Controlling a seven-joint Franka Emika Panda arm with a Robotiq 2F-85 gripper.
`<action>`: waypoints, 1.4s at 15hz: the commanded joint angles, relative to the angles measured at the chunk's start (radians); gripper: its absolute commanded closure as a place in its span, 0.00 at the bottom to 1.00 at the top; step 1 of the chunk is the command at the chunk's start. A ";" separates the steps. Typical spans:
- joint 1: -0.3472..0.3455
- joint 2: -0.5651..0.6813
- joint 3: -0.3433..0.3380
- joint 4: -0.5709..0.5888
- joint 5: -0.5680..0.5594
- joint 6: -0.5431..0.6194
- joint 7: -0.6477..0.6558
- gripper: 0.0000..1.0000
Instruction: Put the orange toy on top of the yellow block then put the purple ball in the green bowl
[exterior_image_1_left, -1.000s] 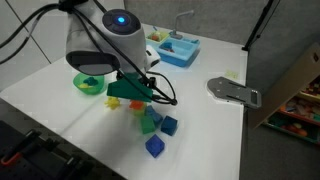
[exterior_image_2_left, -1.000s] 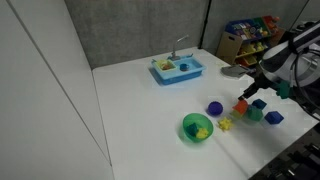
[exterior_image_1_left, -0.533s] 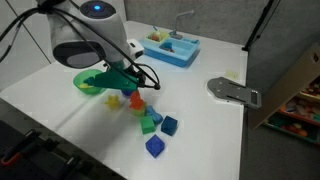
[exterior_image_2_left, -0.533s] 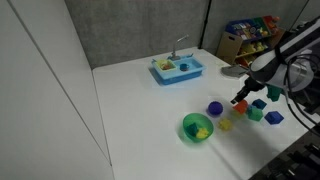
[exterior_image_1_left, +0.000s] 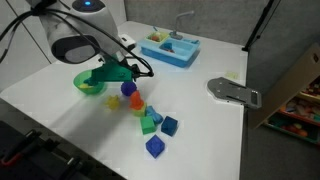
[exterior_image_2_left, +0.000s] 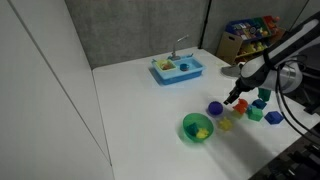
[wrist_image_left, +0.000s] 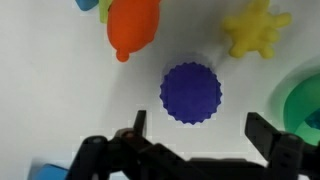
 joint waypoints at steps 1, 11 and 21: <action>0.036 0.060 -0.036 0.067 -0.015 0.007 0.017 0.00; 0.043 0.213 -0.033 0.235 0.007 -0.079 0.041 0.00; -0.042 0.276 -0.001 0.290 -0.468 -0.111 0.533 0.00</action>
